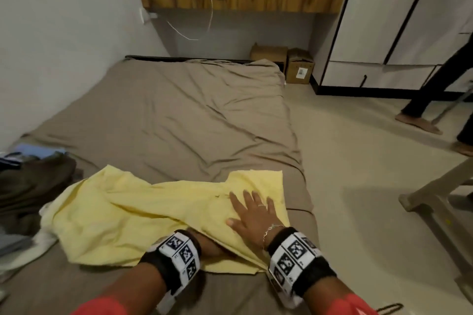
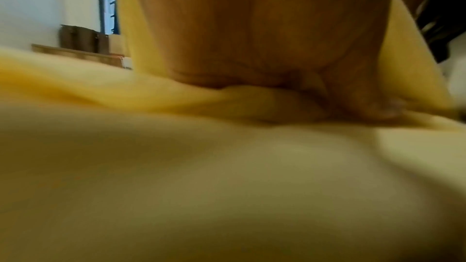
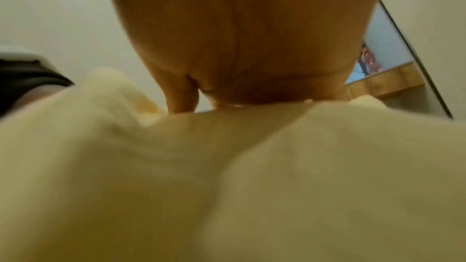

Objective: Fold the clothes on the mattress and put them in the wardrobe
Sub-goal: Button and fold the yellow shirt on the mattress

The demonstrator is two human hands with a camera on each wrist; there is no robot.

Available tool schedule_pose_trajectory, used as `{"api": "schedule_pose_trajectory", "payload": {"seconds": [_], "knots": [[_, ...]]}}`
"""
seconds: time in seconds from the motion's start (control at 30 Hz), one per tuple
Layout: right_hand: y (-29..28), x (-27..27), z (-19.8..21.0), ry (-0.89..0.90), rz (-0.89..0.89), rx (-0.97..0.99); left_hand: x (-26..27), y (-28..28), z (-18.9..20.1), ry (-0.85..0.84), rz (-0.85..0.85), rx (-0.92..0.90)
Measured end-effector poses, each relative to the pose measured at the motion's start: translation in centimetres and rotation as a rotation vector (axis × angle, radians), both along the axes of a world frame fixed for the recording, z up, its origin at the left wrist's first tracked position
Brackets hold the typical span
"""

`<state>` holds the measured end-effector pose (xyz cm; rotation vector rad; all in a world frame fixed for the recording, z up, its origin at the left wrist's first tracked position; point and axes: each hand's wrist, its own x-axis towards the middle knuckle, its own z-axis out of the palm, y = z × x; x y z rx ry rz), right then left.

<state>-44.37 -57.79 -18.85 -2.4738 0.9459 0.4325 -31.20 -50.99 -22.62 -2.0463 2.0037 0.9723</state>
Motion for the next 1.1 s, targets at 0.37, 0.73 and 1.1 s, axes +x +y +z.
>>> {"api": "schedule_pose_trajectory", "payload": {"seconds": [0.37,0.73,1.1], "knots": [[0.5,-10.3,0.8,-0.438,-0.312,0.135,5.0,2.1,-0.2,0.748,0.757,-0.519],[-1.0,-11.0,-2.8,-0.534,-0.273,0.171,4.2,-2.3,2.9,1.025,0.677,-0.088],[-1.3,-11.2,-3.3,-0.470,-0.260,0.180,4.6,0.9,2.2,1.054,0.788,-0.269]]}}
